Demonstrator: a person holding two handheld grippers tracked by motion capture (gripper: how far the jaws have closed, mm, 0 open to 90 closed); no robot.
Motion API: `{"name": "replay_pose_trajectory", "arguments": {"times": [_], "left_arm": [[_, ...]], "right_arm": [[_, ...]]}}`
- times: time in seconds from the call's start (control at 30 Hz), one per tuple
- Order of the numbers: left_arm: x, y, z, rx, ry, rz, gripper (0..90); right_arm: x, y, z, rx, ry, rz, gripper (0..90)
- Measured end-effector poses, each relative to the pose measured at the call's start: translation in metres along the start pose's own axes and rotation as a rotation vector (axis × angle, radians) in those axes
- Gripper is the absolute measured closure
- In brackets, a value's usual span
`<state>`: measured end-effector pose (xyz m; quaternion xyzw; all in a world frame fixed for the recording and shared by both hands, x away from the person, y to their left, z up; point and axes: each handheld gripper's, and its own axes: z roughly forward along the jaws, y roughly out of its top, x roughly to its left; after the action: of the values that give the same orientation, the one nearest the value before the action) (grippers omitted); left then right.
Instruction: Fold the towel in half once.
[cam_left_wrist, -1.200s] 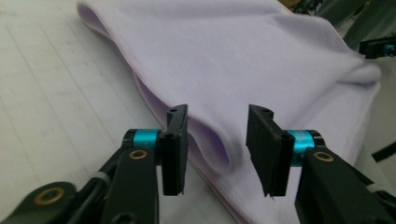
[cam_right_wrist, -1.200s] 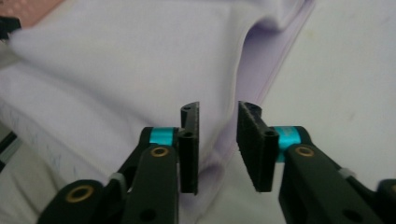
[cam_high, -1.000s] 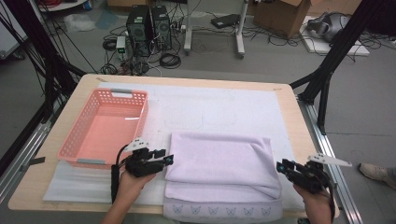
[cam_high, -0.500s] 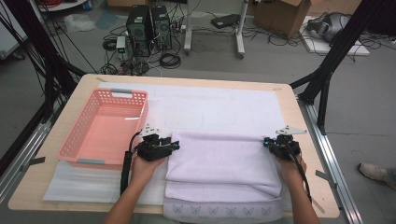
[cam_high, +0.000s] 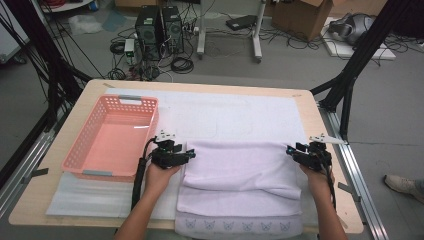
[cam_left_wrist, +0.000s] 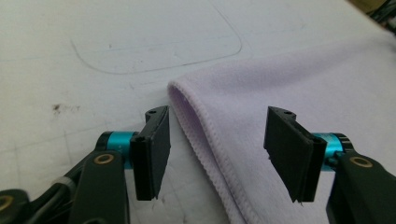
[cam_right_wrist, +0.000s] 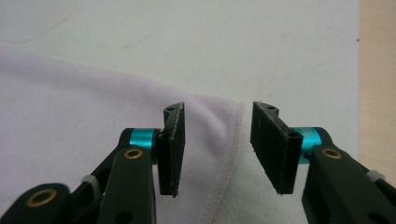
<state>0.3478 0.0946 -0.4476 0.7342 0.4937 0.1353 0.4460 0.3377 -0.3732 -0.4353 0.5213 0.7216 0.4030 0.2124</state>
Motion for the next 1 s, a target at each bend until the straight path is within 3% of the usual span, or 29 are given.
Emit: {"name": "replay_pose_trajectory", "arguments": {"times": [0.07,0.13,0.23,0.3,0.4,0.47,0.53,0.57,0.63,0.7,0.77,0.87,1.0], "left_arm": [[0.002,0.003,0.004,0.009,0.040,0.001,36.3],[0.004,0.003,0.008,0.015,0.043,-0.014,36.9],[0.000,0.001,0.009,0.016,0.050,0.040,38.1],[-0.003,0.001,0.010,0.021,0.050,0.080,44.3],[-0.009,0.000,0.011,0.035,0.030,0.151,63.5],[-0.009,0.000,0.012,0.039,-0.015,0.143,80.7],[-0.007,0.000,0.012,0.042,-0.032,0.110,83.7],[-0.004,0.000,0.012,0.042,-0.045,0.079,84.2],[-0.002,0.001,0.011,0.032,-0.053,0.040,85.2],[-0.003,0.004,0.009,-0.026,-0.041,0.037,85.4],[-0.002,0.012,0.006,-0.054,-0.041,0.017,85.5],[-0.001,0.029,0.004,-0.099,-0.031,0.019,85.5],[0.008,0.050,0.008,-0.128,-0.015,-0.004,85.4]], "right_arm": [[0.000,-0.002,0.000,0.045,0.015,-0.001,48.7],[0.003,-0.004,0.002,0.093,0.037,-0.016,46.4],[0.005,-0.008,0.006,0.140,0.063,-0.031,41.6],[0.009,-0.008,0.007,0.150,0.047,-0.054,41.9],[0.013,-0.007,0.006,0.160,0.020,-0.089,48.8],[0.014,-0.006,0.006,0.169,0.031,-0.089,62.7],[0.016,-0.006,0.006,0.177,0.072,-0.082,80.9],[0.017,-0.007,0.006,0.180,0.099,-0.070,83.1],[0.016,-0.006,0.006,0.179,0.119,-0.055,85.3],[0.011,-0.005,0.005,0.164,0.146,-0.047,85.9],[0.010,-0.003,0.003,0.110,0.155,-0.052,86.1],[0.006,0.004,0.000,0.019,0.153,-0.024,86.1],[-0.002,0.014,0.003,-0.033,0.131,-0.003,86.1]]}}
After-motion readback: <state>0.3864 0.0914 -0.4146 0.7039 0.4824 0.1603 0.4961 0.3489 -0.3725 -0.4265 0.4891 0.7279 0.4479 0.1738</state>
